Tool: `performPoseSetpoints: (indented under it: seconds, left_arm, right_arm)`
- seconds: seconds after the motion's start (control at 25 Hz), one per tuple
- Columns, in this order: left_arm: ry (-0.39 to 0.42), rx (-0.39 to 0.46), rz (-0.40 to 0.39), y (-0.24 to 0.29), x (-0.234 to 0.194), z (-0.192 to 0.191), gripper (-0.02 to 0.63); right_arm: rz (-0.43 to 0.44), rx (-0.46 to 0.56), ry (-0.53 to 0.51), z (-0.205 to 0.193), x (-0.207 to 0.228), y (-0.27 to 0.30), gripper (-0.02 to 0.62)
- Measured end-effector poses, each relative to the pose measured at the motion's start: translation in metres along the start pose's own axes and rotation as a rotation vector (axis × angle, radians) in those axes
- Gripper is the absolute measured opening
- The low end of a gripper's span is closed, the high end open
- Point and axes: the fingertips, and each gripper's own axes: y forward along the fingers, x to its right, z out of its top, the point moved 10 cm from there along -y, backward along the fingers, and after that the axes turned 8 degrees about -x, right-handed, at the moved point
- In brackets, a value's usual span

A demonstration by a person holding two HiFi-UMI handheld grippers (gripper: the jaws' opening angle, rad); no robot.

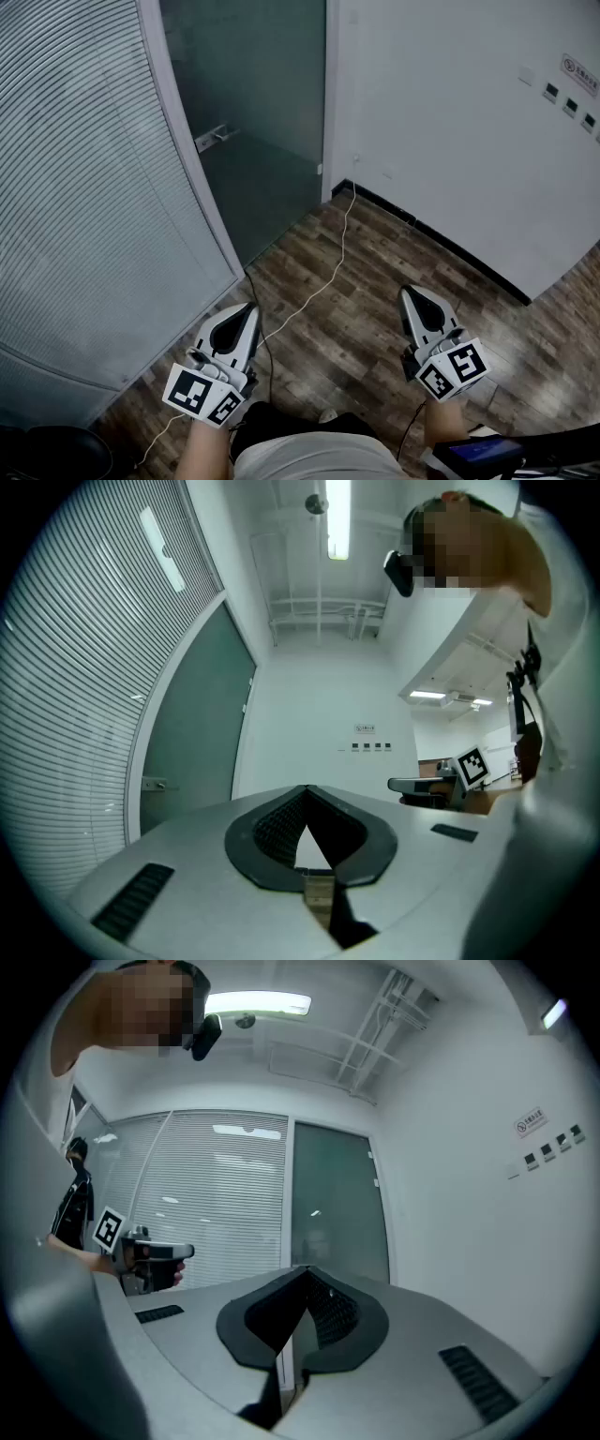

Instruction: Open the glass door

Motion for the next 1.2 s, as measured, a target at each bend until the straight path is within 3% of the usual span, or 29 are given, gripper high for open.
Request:
performPoseSetpoints:
  seconds: [0.6,0.84,1.2]
  left_arm:
    - [-0.009,-0.015,-0.014,0.084,-0.023,-0.006,0.0]
    - [-0.019,-0.006,-0.018,0.129,-0.074,0.0,0.002]
    - [-0.028,0.002,0.027,0.175,-0.201,0.011,0.0]
  right_arm:
    - [0.028,-0.008,-0.01,-0.006,0.058,0.053,0.0]
    - [0.071,-0.024,-0.038,0.002,0.071,0.123,0.0]
    - [0.139,-0.019,-0.068,0.022,0.066,0.275,0.0]
